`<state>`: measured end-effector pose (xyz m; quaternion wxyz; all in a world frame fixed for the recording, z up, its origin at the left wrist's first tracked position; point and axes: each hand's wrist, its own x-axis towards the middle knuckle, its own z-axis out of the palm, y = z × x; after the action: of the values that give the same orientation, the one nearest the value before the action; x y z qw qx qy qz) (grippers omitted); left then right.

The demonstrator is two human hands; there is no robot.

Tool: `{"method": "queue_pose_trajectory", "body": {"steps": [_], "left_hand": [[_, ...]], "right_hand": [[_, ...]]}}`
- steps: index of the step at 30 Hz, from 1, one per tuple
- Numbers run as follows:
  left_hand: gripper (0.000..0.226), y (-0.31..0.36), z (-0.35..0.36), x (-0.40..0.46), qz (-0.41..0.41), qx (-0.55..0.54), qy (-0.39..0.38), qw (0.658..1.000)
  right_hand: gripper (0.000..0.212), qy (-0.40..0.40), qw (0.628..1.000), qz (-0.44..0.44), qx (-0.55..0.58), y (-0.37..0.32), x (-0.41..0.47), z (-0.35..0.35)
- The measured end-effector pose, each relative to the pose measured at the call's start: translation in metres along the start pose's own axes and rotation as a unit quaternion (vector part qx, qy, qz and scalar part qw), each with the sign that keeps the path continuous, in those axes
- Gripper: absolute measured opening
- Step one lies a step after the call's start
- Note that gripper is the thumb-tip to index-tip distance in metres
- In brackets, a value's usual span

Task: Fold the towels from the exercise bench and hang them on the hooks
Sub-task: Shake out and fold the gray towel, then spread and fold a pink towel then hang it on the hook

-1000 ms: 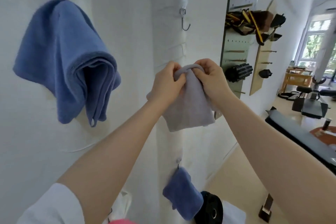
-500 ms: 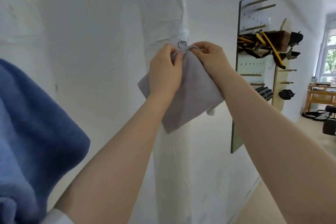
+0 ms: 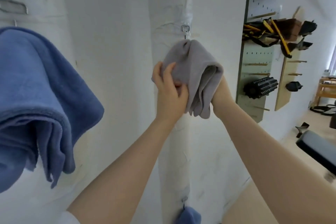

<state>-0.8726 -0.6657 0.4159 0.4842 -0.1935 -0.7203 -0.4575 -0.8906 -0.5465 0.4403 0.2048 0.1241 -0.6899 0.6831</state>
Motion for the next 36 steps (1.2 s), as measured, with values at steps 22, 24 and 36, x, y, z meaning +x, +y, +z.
{"method": "queue_pose_trajectory", "body": {"steps": [22, 24, 36], "left_hand": [[0.014, 0.12, -0.199, -0.5, -0.231, -0.013, -0.646, 0.727], [0.013, 0.157, -0.197, -0.542, -0.215, -0.032, -0.687, 0.693], [0.016, 0.437, -0.2, -0.736, -0.135, -0.172, -0.829, 0.514]], "right_hand": [[0.02, -0.045, 0.892, 0.423, -0.153, 0.099, -0.609, -0.079], [0.02, 0.012, 0.874, 0.462, -0.15, 0.088, -0.669, -0.109], [0.012, 0.319, 0.769, 0.53, -0.165, -0.051, -0.995, -0.26]]}}
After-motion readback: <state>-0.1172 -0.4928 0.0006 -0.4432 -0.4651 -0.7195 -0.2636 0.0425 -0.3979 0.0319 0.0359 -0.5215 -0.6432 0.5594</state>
